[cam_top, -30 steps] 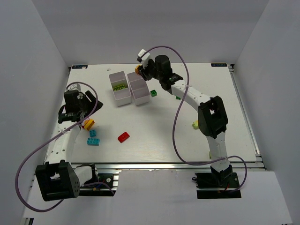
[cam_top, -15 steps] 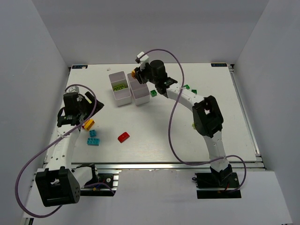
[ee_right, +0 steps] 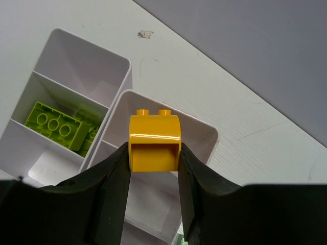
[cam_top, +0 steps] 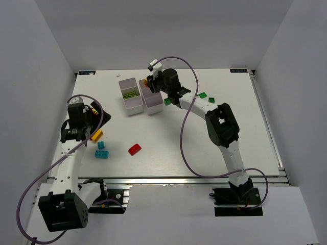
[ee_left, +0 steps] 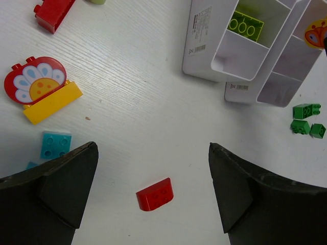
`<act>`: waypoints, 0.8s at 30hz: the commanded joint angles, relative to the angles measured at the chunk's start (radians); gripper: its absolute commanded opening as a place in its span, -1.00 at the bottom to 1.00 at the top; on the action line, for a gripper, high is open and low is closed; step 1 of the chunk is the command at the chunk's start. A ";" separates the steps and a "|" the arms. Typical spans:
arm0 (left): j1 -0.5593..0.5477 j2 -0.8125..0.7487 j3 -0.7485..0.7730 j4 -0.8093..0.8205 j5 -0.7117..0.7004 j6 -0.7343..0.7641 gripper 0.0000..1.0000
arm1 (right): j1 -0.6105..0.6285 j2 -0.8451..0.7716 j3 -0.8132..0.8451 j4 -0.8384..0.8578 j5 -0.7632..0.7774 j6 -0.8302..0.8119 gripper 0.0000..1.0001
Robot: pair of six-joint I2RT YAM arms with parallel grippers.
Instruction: Sort the legos into containers by color
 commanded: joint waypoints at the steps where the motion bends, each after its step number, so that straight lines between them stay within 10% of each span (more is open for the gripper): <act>1: 0.004 -0.035 0.038 -0.022 -0.037 -0.006 0.96 | -0.002 0.021 0.047 0.056 0.022 0.014 -0.16; 7: 0.002 -0.031 0.035 -0.015 -0.029 -0.023 0.96 | -0.001 0.044 0.074 0.058 0.035 0.029 -0.14; 15: 0.004 -0.020 0.037 0.001 -0.023 -0.041 0.96 | -0.007 0.041 0.062 0.049 0.022 0.018 0.46; 24: 0.004 0.022 0.051 0.024 -0.026 -0.046 0.96 | -0.071 -0.088 0.061 -0.026 -0.103 0.064 0.49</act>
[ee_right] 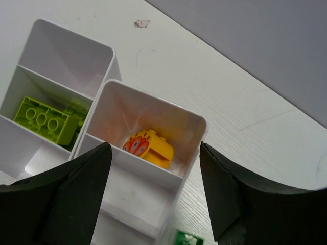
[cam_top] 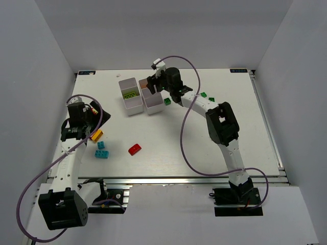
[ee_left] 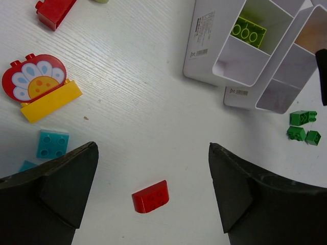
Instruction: Sort the legos into containers by color
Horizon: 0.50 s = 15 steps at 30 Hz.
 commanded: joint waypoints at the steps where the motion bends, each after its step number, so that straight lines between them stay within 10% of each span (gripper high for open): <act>1: 0.004 0.011 0.044 0.033 -0.009 -0.009 0.94 | -0.062 -0.143 0.013 -0.038 -0.112 0.006 0.49; 5: 0.004 0.022 0.039 0.068 -0.012 -0.018 0.58 | -0.149 -0.265 -0.083 -0.075 -0.409 -0.025 0.28; 7: 0.007 0.037 0.035 0.095 0.003 -0.020 0.32 | -0.215 -0.330 -0.123 -0.103 -0.510 -0.022 -0.22; 9: 0.012 0.069 0.035 0.121 0.035 -0.022 -0.40 | -0.275 -0.408 -0.216 -0.173 -0.638 -0.036 -0.86; 11: 0.018 0.120 0.044 0.149 0.065 -0.028 -0.74 | -0.350 -0.495 -0.315 -0.325 -0.682 -0.190 -0.92; 13: 0.025 0.190 0.053 0.166 0.075 -0.043 -0.41 | -0.410 -0.645 -0.469 -0.460 -0.636 -0.309 -0.39; 15: 0.033 0.237 0.061 0.169 0.074 -0.067 0.71 | -0.484 -0.747 -0.653 -0.549 -0.639 -0.394 0.09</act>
